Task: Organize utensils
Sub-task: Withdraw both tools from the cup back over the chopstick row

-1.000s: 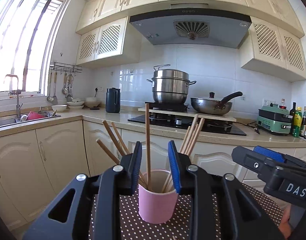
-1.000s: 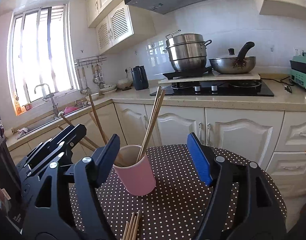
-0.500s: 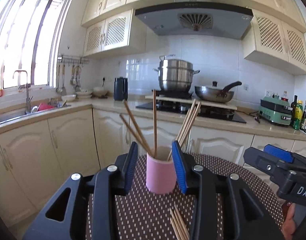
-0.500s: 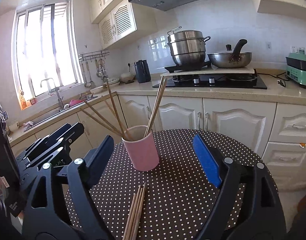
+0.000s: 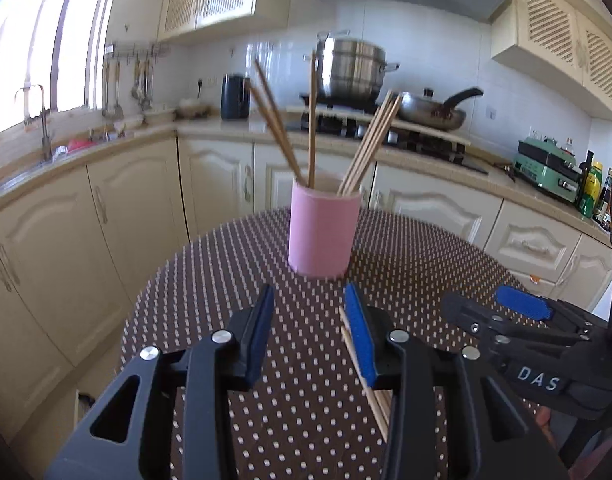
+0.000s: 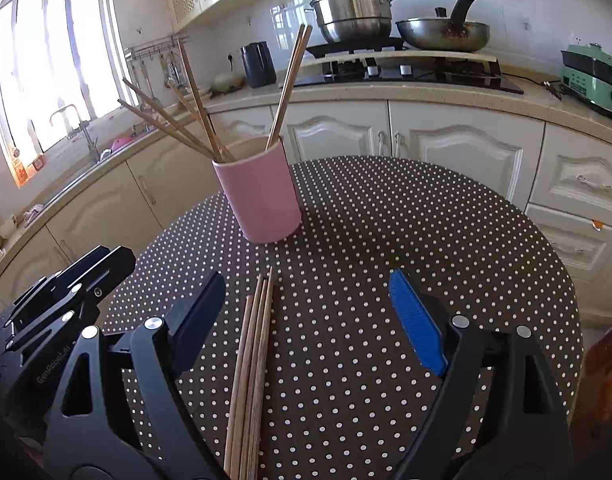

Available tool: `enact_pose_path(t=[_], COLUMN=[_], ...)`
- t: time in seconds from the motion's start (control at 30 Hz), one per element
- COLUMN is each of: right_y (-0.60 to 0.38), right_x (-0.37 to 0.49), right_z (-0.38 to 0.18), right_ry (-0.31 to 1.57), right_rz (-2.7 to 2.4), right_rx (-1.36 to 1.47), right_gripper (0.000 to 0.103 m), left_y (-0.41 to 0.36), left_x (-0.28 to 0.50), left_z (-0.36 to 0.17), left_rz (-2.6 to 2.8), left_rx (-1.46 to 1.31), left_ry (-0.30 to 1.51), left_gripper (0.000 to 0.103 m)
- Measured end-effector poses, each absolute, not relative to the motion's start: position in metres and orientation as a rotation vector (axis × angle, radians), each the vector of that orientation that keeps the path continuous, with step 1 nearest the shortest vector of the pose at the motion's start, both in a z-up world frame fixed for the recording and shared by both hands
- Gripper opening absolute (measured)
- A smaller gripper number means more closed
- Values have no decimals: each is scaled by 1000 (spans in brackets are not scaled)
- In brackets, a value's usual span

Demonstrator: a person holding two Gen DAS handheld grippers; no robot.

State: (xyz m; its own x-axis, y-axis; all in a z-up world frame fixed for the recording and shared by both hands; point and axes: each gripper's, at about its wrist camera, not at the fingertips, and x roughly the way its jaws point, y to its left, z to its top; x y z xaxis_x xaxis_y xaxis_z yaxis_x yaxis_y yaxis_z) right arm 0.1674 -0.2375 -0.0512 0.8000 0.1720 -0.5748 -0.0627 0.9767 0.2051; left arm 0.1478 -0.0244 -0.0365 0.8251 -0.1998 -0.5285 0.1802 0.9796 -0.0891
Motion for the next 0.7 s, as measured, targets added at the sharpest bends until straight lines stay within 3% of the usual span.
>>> enact_pose_path(t=[0.27, 0.7], right_y=[-220, -195], right_x=[182, 205], right_z=[-91, -113], right_ry=[766, 874], right_rz=[104, 44], right_rx=[130, -6], right_gripper=[83, 83], left_y=[-6, -6], left_x=[155, 162], left_z=[-78, -97], left_rz=[-181, -196], left_rx=[-60, -63], left_ry=[704, 811], left_gripper=[40, 44])
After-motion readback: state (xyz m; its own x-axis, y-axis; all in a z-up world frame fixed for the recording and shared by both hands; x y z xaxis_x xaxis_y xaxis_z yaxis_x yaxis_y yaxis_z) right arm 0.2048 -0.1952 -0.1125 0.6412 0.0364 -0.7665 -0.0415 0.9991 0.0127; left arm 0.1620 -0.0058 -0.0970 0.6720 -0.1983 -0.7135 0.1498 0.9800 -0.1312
